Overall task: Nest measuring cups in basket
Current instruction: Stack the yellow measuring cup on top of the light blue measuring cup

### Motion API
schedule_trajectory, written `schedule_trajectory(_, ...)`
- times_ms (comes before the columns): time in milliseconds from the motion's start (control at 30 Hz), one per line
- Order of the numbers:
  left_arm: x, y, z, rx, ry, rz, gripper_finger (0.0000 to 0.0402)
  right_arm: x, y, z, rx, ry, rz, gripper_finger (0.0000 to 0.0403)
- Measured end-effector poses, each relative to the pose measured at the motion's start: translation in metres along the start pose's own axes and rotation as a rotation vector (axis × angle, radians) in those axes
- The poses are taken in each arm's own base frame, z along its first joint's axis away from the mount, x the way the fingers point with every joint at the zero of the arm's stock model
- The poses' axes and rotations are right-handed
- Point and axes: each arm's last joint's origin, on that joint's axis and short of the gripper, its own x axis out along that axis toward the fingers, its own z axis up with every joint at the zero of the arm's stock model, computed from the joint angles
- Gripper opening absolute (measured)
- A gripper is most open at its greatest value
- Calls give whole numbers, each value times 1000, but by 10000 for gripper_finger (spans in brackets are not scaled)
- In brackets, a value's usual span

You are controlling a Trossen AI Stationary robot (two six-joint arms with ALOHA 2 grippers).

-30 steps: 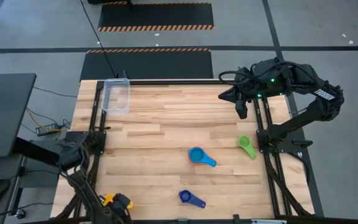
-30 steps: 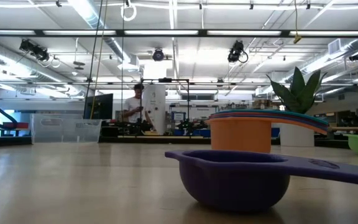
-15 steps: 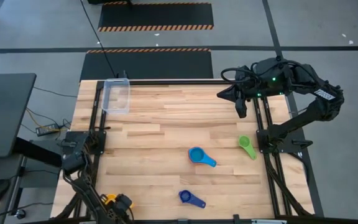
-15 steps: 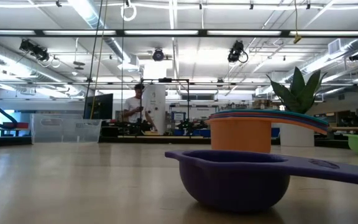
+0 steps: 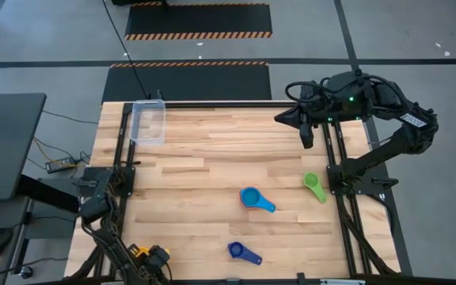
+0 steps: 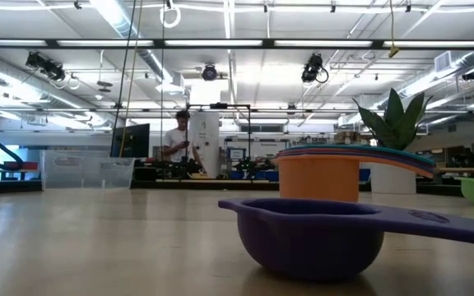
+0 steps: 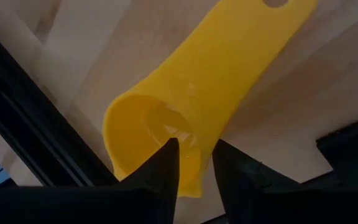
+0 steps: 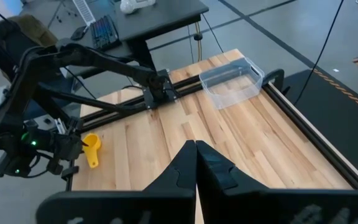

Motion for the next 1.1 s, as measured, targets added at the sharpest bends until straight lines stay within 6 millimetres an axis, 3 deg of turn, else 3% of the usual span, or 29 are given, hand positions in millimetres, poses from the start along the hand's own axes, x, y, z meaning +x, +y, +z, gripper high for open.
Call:
schedule_trajectory(233, 1, -1, 0, -3, -22, -19, 101, 0, 0, 0, 0, 0, 0, 5)
schedule_trajectory(500, 23, -2, 1, 2, 62, -14, 97, 0, 1, 0, 0, 6, 23, 5)
schedule_trajectory(700, 23, -3, 14, 94, 66, -2, 19, 0, 1, 0, 1, 2, 25, 5)
schedule_trajectory(900, 2, 6, 39, 169, 32, -35, 14, 0, 1, 0, 0, 2, 27, 5)
schedule_trajectory(1100, -43, 37, 78, 242, -35, -113, 13, -2, 1, 0, -67, -4, 28, 5)
